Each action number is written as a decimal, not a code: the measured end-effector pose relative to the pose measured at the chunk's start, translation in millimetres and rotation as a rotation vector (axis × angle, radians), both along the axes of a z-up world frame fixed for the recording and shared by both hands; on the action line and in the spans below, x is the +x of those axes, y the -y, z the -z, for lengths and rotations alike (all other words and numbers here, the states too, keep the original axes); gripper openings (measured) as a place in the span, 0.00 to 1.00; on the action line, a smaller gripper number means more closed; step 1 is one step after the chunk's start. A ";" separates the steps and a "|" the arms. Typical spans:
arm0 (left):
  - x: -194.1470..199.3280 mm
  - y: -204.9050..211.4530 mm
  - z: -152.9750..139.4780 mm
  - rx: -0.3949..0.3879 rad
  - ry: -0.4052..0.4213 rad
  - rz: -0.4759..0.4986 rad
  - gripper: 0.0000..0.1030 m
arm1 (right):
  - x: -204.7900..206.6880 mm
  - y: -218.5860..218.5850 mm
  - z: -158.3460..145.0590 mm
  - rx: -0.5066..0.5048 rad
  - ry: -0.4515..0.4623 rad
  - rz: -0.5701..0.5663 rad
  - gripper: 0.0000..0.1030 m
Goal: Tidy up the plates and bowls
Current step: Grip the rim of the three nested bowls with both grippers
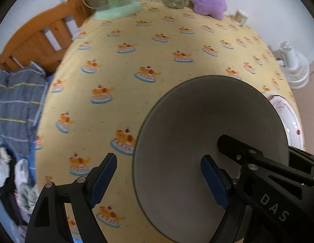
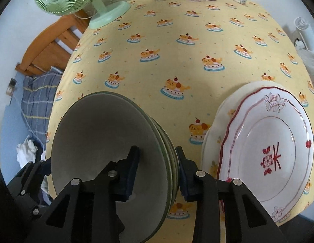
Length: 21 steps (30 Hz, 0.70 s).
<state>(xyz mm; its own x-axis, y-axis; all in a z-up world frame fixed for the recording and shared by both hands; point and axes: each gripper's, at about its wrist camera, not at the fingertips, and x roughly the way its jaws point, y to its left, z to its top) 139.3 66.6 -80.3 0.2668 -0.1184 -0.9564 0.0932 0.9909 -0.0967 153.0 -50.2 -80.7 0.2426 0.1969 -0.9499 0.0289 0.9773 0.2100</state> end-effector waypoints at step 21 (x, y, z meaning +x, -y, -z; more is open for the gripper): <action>-3.3 0.6 0.3 -0.147 0.024 0.119 0.57 | -6.5 -7.0 -0.1 -0.062 -0.001 0.082 0.41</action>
